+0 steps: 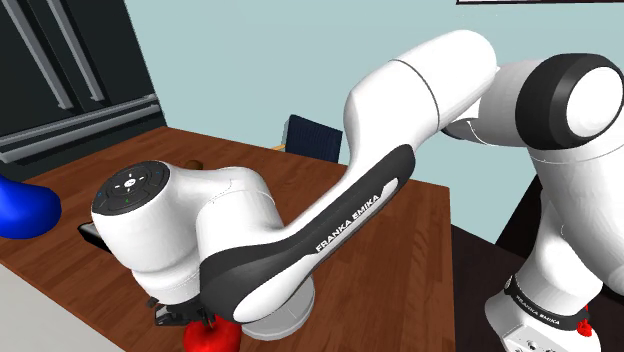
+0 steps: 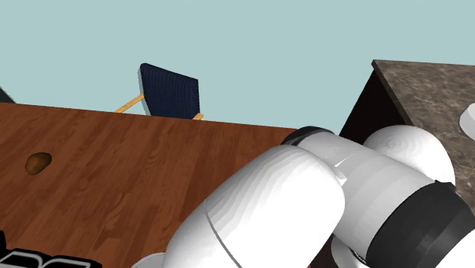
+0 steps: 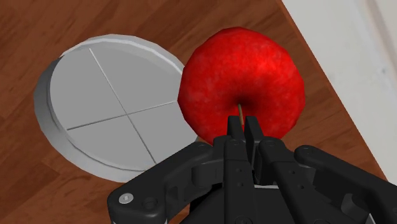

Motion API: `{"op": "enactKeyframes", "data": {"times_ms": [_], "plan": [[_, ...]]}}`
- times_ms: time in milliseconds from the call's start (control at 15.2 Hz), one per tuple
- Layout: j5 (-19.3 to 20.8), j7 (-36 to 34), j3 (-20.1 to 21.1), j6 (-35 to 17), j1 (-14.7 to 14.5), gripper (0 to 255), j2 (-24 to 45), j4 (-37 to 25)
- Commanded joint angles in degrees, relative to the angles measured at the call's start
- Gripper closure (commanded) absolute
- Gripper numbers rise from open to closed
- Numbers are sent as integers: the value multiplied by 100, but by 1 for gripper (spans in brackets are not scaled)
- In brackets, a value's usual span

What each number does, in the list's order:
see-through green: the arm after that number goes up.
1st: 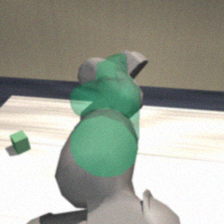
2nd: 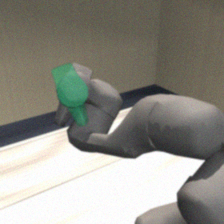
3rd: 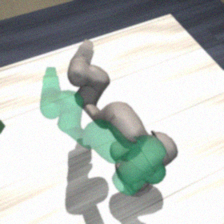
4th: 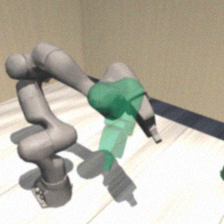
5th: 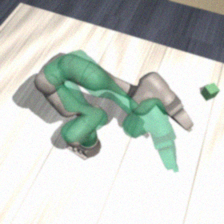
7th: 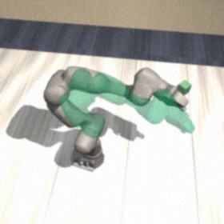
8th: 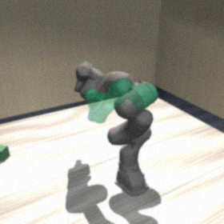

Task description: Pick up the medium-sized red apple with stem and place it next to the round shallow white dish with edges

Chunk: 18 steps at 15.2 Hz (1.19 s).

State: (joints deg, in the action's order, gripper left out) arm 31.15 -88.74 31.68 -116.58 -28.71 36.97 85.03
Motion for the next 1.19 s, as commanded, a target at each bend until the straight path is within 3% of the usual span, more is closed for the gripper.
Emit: {"op": "enactKeyframes", "data": {"times_ms": [0,396,462,792,1122], "plan": [[20,-17,-12,-49,-4,255,28,21],[20,-17,-13,-49,-4,255,28,21],[20,-17,-13,-48,-5,0,29,20],[20,-17,-13,-48,-5,0,29,20],[-181,102,127,462,-14,0,-277,-220]]}}
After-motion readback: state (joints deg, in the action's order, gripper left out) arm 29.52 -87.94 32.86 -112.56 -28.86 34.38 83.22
